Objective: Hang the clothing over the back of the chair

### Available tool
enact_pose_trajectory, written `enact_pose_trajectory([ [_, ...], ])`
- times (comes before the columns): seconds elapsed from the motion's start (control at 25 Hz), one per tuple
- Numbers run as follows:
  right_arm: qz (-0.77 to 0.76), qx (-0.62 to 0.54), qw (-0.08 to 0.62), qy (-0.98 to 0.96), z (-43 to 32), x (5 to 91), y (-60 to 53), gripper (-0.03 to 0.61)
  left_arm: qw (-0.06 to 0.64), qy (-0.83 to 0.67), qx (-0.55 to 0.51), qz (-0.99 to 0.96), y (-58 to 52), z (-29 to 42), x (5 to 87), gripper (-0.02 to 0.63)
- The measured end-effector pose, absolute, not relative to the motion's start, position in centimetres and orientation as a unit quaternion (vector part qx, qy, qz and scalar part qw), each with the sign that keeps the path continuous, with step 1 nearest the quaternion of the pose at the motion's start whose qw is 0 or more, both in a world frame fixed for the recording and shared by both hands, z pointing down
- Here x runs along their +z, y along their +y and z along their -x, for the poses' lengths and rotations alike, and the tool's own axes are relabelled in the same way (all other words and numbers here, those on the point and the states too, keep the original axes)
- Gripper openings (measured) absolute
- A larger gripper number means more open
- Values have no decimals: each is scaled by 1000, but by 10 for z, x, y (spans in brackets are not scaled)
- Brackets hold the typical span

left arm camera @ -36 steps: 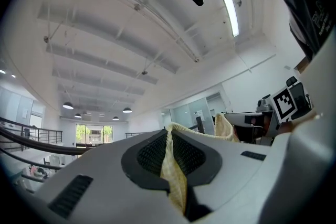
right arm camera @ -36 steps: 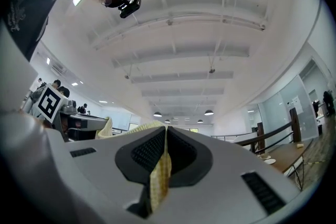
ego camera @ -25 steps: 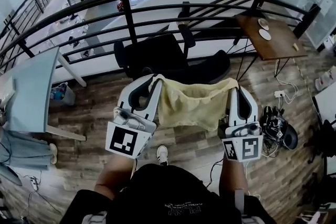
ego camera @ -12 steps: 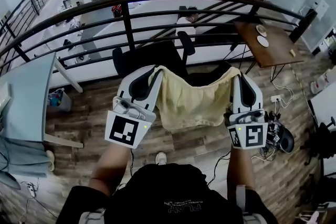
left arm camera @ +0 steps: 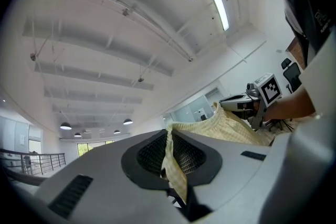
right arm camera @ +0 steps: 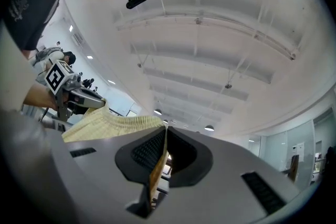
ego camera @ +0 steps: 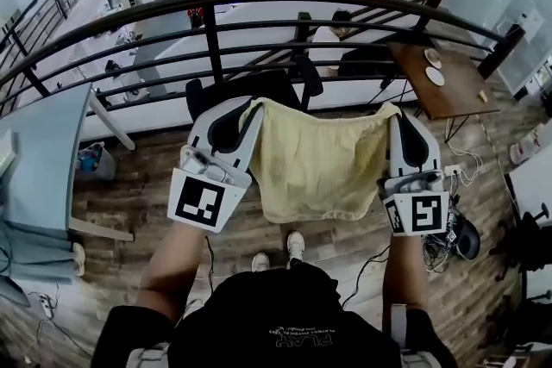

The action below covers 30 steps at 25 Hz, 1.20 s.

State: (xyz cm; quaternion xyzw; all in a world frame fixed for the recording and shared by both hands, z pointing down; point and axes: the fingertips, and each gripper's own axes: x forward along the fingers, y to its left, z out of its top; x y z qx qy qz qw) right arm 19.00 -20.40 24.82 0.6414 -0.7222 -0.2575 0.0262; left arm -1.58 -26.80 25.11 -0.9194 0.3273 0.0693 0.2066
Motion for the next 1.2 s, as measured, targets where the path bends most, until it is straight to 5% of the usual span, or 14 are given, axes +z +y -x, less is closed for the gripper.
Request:
enact_pose_trajectory([
  [1.2,-575,-257,60,-774,-234,245,-322,25,219,404,11,888,-359,-17,251,37],
])
